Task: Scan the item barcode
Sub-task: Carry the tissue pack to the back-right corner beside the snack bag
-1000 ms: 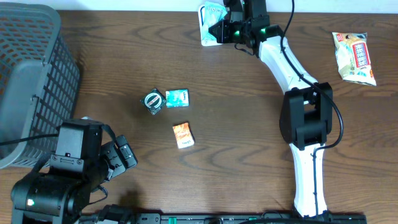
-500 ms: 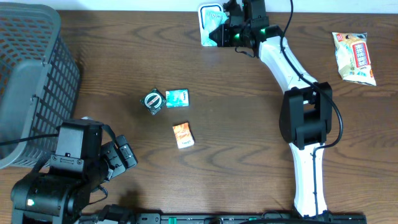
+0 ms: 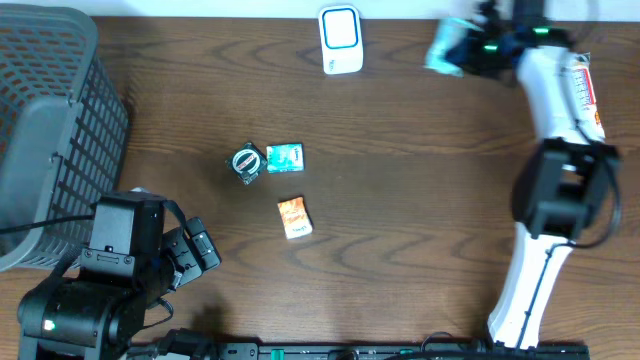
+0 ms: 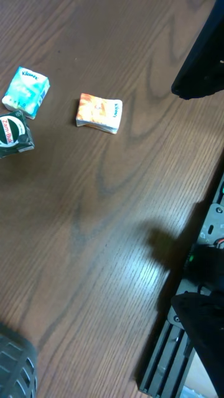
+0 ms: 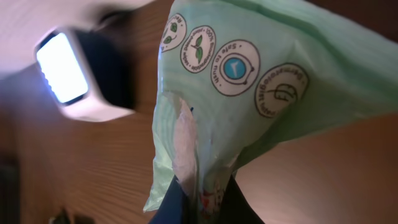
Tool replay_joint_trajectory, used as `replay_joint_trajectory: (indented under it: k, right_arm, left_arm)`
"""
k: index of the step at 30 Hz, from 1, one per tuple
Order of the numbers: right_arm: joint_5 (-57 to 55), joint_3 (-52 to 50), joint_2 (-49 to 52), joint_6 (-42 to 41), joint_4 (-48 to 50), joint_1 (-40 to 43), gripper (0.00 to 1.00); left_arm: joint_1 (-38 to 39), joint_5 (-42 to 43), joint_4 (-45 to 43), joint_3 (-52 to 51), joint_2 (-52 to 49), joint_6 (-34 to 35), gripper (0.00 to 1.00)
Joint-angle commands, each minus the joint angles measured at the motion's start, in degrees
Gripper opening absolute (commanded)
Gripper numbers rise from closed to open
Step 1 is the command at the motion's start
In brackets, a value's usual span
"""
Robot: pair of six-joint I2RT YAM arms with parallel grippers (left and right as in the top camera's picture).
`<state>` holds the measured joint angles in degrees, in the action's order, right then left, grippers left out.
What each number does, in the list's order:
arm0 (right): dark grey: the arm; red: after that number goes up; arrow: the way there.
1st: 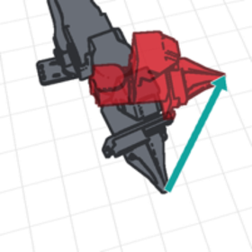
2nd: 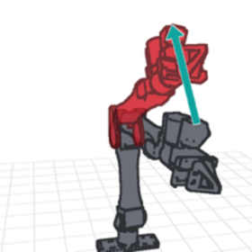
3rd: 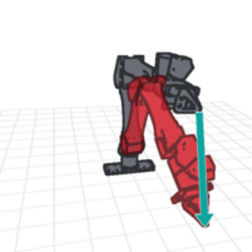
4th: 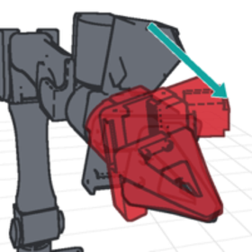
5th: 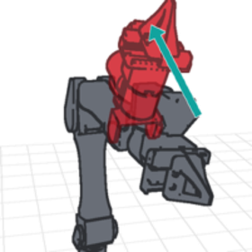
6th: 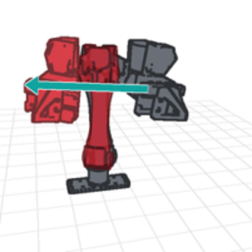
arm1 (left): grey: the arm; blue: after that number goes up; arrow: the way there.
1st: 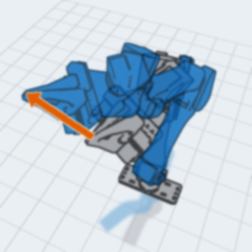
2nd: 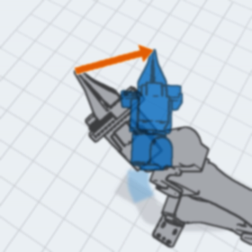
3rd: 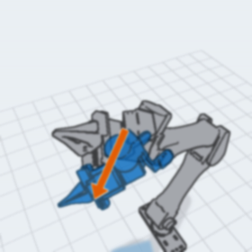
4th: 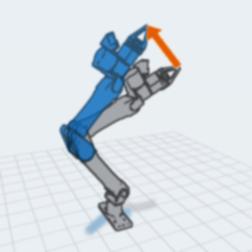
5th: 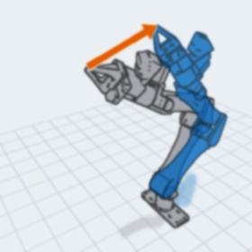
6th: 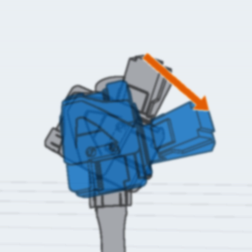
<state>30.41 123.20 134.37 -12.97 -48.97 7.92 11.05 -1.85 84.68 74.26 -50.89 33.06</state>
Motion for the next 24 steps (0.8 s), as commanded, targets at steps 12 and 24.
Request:
replay_joint_trajectory:
  k: [12,24]
  right_arm:
    - [-11.58,0.31,-5.31,13.99,-13.79,13.99,0.41]
    - [-10.49,-0.50,-4.42,14.97,-15.89,10.80,0.49]
  left_arm:
    - [0.02,-0.31,0.13,-0.04,0.04,0.26,0.98]
    - [0.02,-0.33,0.13,-0.04,0.04,0.24,0.98]
